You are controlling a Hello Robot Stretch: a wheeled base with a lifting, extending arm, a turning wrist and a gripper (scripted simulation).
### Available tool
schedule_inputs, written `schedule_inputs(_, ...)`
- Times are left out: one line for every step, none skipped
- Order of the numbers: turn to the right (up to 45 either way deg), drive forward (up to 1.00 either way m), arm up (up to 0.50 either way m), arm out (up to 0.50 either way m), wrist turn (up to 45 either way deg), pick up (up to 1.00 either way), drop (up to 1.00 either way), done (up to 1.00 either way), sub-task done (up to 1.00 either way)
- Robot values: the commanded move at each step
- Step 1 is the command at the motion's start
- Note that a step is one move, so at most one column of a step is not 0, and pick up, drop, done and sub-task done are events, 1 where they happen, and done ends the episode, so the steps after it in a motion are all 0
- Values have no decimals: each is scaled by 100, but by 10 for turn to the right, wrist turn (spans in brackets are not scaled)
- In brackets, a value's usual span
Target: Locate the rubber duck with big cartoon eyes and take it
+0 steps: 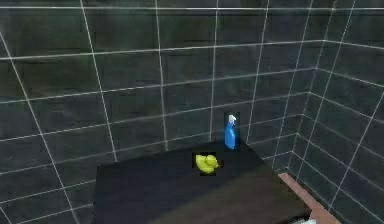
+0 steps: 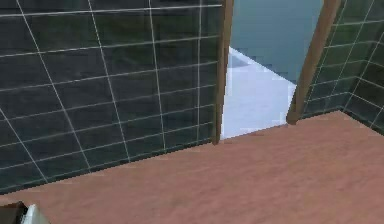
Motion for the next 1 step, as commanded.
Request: schedule_inputs(-450,0,0,0,0,0,0,0,0)
